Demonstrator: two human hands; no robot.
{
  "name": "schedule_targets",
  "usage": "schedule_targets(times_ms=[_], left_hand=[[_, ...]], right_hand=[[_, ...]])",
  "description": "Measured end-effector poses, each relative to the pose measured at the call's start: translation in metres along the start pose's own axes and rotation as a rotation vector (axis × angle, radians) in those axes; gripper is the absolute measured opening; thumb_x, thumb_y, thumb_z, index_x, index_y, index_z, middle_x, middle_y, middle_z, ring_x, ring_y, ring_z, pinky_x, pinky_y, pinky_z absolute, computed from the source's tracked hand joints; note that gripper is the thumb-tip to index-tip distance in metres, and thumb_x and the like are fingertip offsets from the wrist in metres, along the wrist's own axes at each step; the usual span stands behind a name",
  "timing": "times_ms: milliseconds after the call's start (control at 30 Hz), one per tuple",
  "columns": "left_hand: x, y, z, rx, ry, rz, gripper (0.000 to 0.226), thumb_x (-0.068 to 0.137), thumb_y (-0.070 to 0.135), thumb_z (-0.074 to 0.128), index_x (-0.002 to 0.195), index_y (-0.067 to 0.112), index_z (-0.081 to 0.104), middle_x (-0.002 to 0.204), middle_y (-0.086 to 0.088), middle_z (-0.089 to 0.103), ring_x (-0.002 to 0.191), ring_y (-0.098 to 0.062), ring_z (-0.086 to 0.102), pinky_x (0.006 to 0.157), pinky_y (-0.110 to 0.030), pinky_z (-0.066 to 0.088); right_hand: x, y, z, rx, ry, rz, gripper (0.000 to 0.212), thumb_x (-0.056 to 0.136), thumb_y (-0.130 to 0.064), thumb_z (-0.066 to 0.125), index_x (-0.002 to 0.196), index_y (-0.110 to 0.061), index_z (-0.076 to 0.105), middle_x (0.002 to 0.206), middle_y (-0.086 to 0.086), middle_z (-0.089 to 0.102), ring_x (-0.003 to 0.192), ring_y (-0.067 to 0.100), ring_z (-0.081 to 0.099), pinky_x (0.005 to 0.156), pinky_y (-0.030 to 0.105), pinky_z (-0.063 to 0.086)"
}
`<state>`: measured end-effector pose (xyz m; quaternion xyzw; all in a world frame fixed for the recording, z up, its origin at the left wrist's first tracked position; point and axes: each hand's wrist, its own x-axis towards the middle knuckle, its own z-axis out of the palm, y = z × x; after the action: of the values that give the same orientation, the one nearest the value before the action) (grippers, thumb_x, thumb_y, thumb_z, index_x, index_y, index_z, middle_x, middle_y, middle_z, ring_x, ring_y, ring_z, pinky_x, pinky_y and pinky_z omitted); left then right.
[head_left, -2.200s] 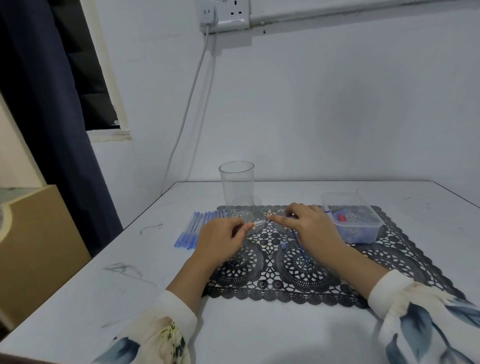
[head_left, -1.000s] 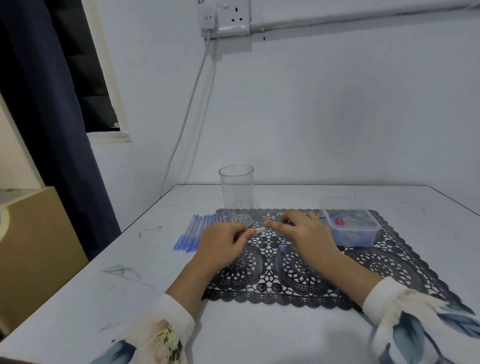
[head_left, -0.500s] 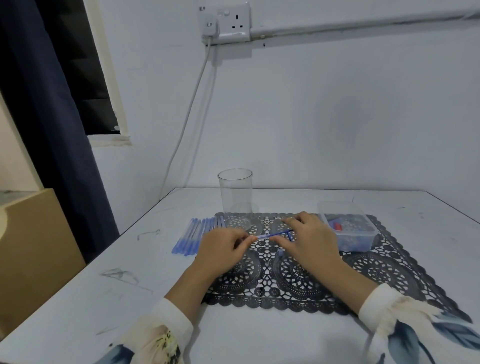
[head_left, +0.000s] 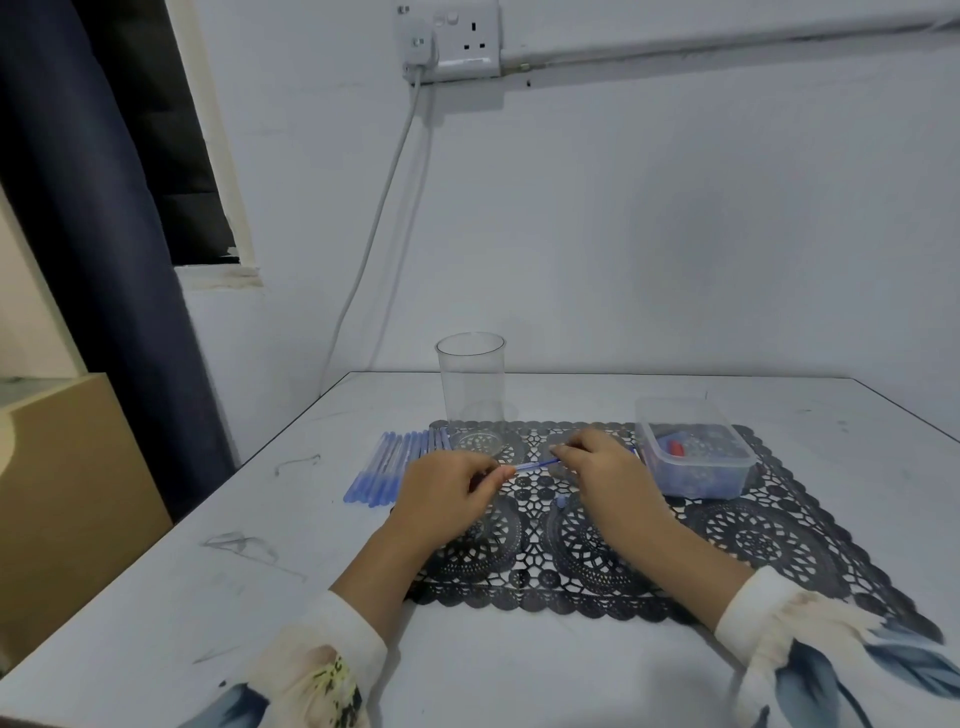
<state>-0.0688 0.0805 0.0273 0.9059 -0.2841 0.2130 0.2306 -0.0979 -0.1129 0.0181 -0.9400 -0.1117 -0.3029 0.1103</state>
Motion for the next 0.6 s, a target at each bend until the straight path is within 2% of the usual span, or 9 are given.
schedule_targets(times_ms=[33,100,200,333,400,500,600], left_hand=[[0.0,0.0,0.0,-0.005,0.004,0.003,0.032,0.092,0.048,0.046,0.088,0.027,0.071,0.057,0.012,0.052,0.053,0.0,0.046,0.051,-0.014,0.029],[0.0,0.0,0.001,-0.014,0.013,0.013,0.034,0.092,0.048,0.046,0.084,0.026,0.07,0.058,0.01,0.056,0.055,-0.003,0.05,0.053,-0.016,0.037],[0.0,0.0,0.005,-0.014,0.036,0.038,0.037,0.092,0.05,0.046,0.081,0.024,0.071,0.058,0.009,0.059,0.056,-0.004,0.052,0.057,-0.021,0.044],[0.0,0.001,0.008,0.002,0.055,0.075,0.038,0.091,0.051,0.046,0.079,0.024,0.07,0.059,0.008,0.06,0.055,-0.004,0.051,0.054,-0.016,0.039],[0.0,0.003,0.01,0.015,0.045,0.078,0.044,0.09,0.054,0.042,0.076,0.023,0.069,0.057,0.007,0.059,0.054,-0.004,0.05,0.054,-0.02,0.041],[0.0,0.002,0.011,0.023,0.044,0.077,0.054,0.086,0.061,0.032,0.075,0.022,0.068,0.057,0.007,0.059,0.053,-0.004,0.05,0.056,-0.026,0.046],[0.0,0.001,0.011,0.039,0.015,0.073,0.045,0.091,0.055,0.04,0.079,0.022,0.069,0.061,0.005,0.062,0.057,-0.006,0.053,0.059,-0.028,0.047]], right_hand=[[-0.001,-0.003,-0.001,0.017,-0.03,-0.007,0.052,0.064,0.012,0.071,0.112,-0.004,0.066,0.103,0.012,0.065,0.09,0.03,0.064,0.075,0.031,0.051],[-0.003,-0.009,-0.003,0.077,-0.061,-0.038,0.064,0.072,0.015,0.059,0.131,-0.009,0.052,0.127,0.011,0.056,0.112,0.028,0.056,0.094,0.033,0.043],[-0.005,-0.017,-0.005,0.12,-0.133,-0.059,0.075,0.078,0.016,0.051,0.142,-0.021,0.036,0.144,0.005,0.04,0.129,0.022,0.043,0.106,0.029,0.033],[-0.007,-0.018,0.003,0.217,-0.152,-0.085,0.086,0.071,0.021,0.05,0.143,-0.024,0.033,0.145,0.004,0.039,0.129,0.021,0.042,0.106,0.026,0.033],[-0.007,-0.021,0.006,0.295,-0.13,-0.083,0.085,0.07,0.022,0.049,0.141,-0.021,0.036,0.14,0.008,0.045,0.126,0.024,0.045,0.105,0.026,0.034],[-0.007,-0.025,0.005,0.401,-0.115,-0.056,0.081,0.072,0.022,0.044,0.141,-0.021,0.038,0.135,0.006,0.049,0.124,0.018,0.045,0.103,0.017,0.031],[-0.008,-0.026,0.003,0.56,-0.114,0.004,0.077,0.077,0.02,0.04,0.137,-0.027,0.041,0.134,0.0,0.049,0.124,0.009,0.045,0.105,0.019,0.034]])
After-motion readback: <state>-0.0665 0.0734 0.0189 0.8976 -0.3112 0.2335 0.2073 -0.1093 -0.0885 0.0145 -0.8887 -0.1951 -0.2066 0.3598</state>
